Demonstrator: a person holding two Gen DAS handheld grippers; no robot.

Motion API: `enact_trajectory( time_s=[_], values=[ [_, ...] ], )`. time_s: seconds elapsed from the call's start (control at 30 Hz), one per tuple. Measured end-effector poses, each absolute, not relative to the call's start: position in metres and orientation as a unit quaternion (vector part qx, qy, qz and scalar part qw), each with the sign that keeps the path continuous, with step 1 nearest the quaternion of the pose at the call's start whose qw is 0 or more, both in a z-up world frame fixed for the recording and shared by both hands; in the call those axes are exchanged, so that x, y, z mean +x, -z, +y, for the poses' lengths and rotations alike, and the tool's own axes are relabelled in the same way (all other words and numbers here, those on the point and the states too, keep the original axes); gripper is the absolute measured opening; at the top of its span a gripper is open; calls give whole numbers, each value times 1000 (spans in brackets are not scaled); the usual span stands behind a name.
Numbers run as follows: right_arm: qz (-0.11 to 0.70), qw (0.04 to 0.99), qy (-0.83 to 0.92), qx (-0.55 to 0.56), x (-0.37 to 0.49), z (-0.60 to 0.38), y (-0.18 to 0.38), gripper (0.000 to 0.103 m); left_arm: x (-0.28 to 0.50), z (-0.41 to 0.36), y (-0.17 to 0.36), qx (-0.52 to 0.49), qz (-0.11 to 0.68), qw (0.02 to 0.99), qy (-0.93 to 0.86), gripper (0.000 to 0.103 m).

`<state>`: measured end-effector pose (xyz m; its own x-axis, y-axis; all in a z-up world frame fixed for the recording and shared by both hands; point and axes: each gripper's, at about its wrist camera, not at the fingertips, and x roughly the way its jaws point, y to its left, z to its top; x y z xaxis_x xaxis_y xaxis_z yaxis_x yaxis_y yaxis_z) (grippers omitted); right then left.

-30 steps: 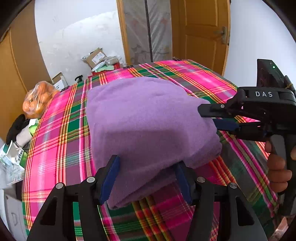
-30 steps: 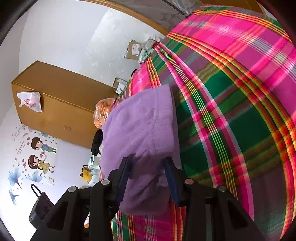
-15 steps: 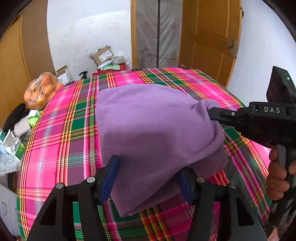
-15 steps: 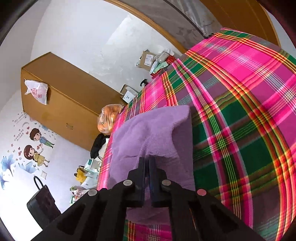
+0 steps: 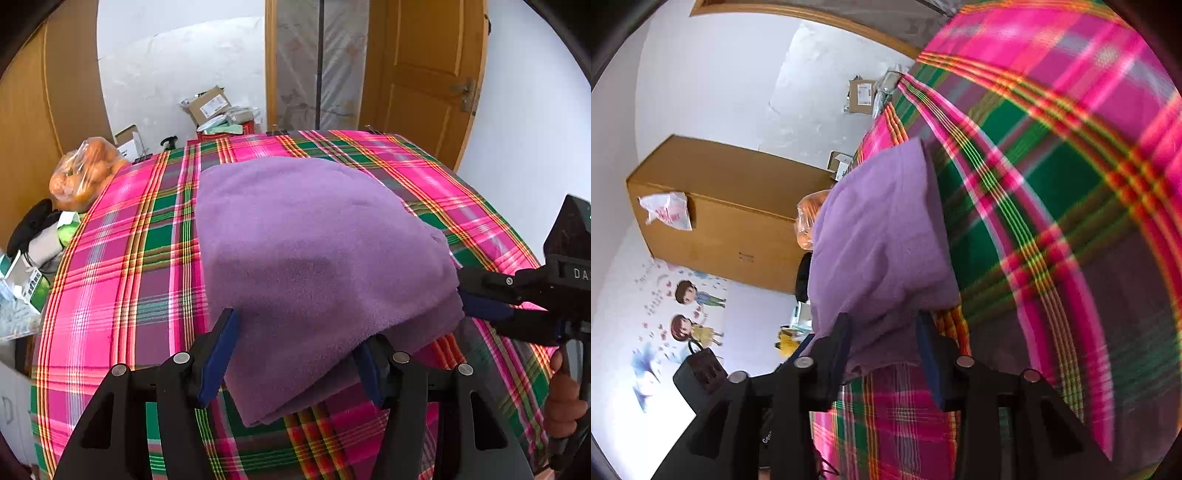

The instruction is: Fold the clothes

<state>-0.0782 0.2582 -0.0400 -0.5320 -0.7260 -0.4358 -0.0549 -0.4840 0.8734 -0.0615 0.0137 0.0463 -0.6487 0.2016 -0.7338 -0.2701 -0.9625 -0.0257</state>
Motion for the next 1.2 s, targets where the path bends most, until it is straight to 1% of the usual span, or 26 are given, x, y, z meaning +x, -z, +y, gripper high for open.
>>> enact_trajectory(
  time_s=[0.03,0.17,0.37,0.4,0.43,0.47,0.5,0.53,0.63,0.73,0.87,1.03,1.2],
  values=[
    [-463,222,744,428,-80,258,42,46,-62,14,-46,-399,43,130,-907,62],
    [-493,219,727,424,-92,258,49,48,-61,14,-45,-400,44,130,-906,62],
    [-501,216,730,412,-107,256,41,48,-62,14,-44,-401,43,131,-906,62],
    [-500,216,732,409,-109,256,39,46,-62,14,-44,-401,43,131,-906,62],
    [-498,216,734,407,-112,255,37,36,-62,14,-44,-401,44,131,-906,62],
    [-488,217,741,406,-113,253,33,28,-62,14,-44,-401,43,132,-906,62],
    [-472,218,753,404,-114,249,27,24,-62,14,-45,-401,42,134,-905,62],
    [-458,219,762,401,-115,246,22,17,-62,13,-45,-401,41,135,-905,62],
    [-432,221,785,385,-114,243,4,11,-61,10,-48,-399,29,144,-905,62],
    [-416,230,798,371,-122,237,-11,10,-59,7,-55,-397,4,168,-902,62],
    [-390,252,812,353,-123,226,-29,10,-52,9,-66,-382,-8,189,-905,62],
    [-362,279,820,344,-120,208,-43,10,-45,14,-78,-358,2,205,-911,62],
    [-345,307,815,350,-125,186,-51,10,-47,13,-80,-357,8,199,-913,62]
  ],
)
